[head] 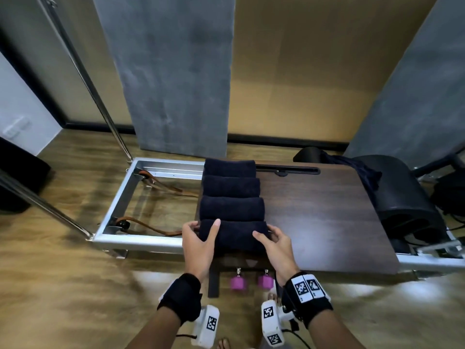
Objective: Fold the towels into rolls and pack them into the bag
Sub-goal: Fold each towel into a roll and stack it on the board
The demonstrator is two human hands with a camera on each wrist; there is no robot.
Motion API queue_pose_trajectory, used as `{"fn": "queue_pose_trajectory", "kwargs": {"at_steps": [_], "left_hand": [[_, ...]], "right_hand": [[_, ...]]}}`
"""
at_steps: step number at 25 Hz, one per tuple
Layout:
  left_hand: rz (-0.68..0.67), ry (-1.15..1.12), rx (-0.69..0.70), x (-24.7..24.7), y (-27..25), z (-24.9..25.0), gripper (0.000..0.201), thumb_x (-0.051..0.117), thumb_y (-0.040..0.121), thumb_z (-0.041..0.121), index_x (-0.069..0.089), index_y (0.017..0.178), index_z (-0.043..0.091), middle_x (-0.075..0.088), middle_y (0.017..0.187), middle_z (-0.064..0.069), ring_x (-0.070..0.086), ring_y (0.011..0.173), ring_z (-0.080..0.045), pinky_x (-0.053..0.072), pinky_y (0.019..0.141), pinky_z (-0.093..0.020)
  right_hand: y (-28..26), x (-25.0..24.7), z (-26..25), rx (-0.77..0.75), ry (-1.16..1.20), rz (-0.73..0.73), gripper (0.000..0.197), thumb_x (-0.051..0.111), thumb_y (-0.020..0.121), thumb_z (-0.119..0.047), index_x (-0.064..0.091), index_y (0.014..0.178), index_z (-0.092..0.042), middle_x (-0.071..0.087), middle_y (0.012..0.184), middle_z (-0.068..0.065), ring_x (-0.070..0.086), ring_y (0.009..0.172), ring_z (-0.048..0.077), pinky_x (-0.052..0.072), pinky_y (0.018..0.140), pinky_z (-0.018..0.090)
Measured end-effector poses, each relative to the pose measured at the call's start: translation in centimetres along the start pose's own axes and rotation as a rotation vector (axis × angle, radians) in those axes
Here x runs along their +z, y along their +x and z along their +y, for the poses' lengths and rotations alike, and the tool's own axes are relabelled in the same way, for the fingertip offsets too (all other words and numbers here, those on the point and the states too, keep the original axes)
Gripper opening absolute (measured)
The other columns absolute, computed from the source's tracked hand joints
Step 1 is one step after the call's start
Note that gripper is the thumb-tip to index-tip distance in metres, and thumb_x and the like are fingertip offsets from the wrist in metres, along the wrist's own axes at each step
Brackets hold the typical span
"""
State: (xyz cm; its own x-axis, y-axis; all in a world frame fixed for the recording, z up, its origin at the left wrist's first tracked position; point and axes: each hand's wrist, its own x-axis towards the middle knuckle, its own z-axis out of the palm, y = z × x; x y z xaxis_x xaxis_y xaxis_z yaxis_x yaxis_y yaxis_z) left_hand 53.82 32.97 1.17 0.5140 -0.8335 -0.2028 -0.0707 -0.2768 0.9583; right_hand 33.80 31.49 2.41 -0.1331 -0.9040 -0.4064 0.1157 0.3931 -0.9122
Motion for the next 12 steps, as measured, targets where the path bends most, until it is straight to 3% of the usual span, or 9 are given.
{"fn": "queue_pose_trajectory", "kwargs": {"at_steps": [2,5,9,12], "left_hand": [[-0.004,0.033,-0.001,-0.2,0.5,-0.2,0.055,0.079,0.085,0.062,0.055,0.117,0.025,0.061,0.116,0.006,0.062,0.104,-0.005,0.048,0.081,-0.016],[0.01,0.033,-0.013,-0.4,0.3,-0.9,0.043,0.069,0.094,0.06,0.063,0.115,0.023,0.066,0.115,0.004,0.065,0.106,-0.01,0.053,0.092,-0.029],[0.031,0.047,-0.015,-1.0,0.7,-1.3,0.038,0.072,0.094,0.055,0.073,0.109,0.02,0.074,0.103,0.005,0.069,0.1,-0.012,0.052,0.087,-0.029],[0.056,0.063,-0.006,-1.4,1.5,-1.3,0.031,0.075,0.094,0.048,0.079,0.097,0.017,0.077,0.094,0.001,0.071,0.096,-0.02,0.056,0.09,-0.038]], "right_hand": [[0.0,0.5,0.2,-0.044,-0.057,0.08,0.04,0.082,0.09,-0.018,0.066,0.127,-0.012,0.076,0.119,0.003,0.071,0.111,0.013,0.055,0.104,0.033],[0.0,0.9,0.5,-0.098,-0.155,0.2,0.037,0.085,0.087,-0.024,0.07,0.118,-0.012,0.076,0.112,0.004,0.072,0.106,0.017,0.058,0.1,0.04],[0.1,1.3,1.0,-0.094,-0.243,0.231,0.035,0.085,0.086,-0.032,0.075,0.113,-0.012,0.078,0.104,0.001,0.072,0.1,0.018,0.059,0.097,0.044],[0.2,1.7,1.2,-0.122,-0.321,0.248,0.032,0.085,0.086,-0.033,0.078,0.108,-0.011,0.078,0.101,0.001,0.072,0.098,0.019,0.058,0.096,0.043]]}}
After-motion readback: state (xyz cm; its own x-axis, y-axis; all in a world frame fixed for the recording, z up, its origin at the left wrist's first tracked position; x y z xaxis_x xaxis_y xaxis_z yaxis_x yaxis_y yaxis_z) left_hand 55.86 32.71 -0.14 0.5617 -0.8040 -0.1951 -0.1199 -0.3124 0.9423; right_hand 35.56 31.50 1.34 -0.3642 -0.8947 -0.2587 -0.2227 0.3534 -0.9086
